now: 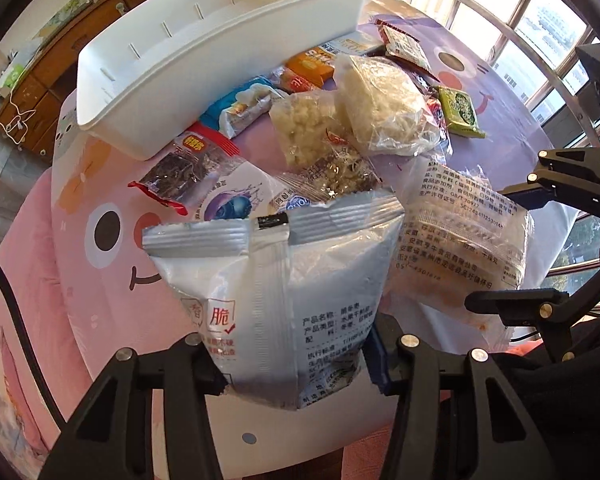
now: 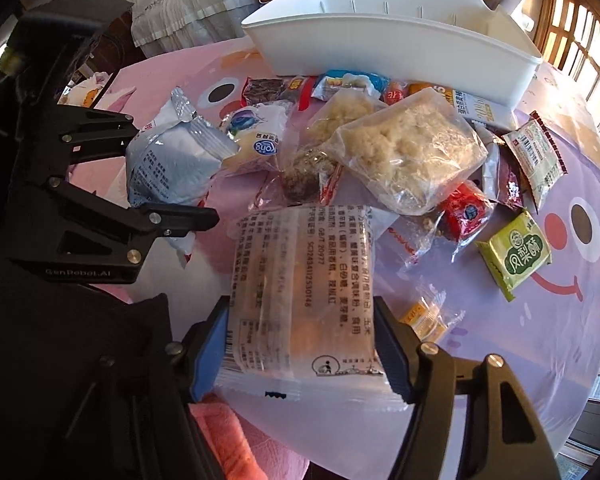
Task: Organize snacks
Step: 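Carry both bags over the white tray and open both tools to drop them, then withdraw both open tools from the tray back over the snacks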
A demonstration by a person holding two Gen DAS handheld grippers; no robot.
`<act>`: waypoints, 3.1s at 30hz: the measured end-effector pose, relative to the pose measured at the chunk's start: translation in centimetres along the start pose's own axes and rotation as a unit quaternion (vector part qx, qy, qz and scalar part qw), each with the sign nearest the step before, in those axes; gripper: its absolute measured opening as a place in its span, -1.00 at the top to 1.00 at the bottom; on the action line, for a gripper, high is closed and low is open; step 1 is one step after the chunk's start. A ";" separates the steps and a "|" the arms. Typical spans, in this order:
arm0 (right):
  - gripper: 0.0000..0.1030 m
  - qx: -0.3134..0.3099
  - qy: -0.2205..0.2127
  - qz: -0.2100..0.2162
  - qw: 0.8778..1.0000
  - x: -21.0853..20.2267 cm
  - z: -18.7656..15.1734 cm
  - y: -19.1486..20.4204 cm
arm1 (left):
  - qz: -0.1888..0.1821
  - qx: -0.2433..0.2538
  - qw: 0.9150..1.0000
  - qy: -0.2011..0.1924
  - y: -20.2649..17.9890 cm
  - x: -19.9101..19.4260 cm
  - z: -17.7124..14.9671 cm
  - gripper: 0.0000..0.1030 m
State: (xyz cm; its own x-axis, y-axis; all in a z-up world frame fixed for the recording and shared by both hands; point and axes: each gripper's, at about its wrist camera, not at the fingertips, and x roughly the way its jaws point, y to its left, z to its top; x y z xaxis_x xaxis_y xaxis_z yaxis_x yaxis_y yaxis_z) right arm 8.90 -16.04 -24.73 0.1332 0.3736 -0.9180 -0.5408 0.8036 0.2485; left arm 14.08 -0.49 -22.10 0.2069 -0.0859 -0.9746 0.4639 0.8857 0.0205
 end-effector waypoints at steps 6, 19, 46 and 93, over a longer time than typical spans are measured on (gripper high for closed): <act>-0.29 -0.021 -0.007 0.030 0.999 -2.4 1.3 -0.1 | -0.005 -0.023 1.000 -0.007 1.0 -3.1 0.9 0.02; -0.26 -0.048 -0.100 0.061 0.992 -8.8 6.5 -0.3 | -0.028 -0.077 0.995 -0.058 3.8 -9.5 5.2 0.02; -0.27 0.019 -0.235 -0.026 0.971 -9.9 18.7 -8.2 | -0.025 -0.216 0.963 -0.158 14.2 -6.3 16.9 0.02; -0.35 0.247 -0.170 -0.111 0.948 -11.8 7.1 -7.6 | -0.080 -0.253 0.950 -0.164 12.6 -10.5 7.6 -0.48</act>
State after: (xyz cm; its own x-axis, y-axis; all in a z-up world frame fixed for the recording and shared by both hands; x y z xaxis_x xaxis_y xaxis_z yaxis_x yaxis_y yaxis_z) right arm 17.35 -23.24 -13.59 0.5032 0.2308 -0.8328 -0.0256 0.9672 0.2526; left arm 24.31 8.07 -9.90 0.4637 -0.3017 -0.8331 0.0553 0.9483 -0.3126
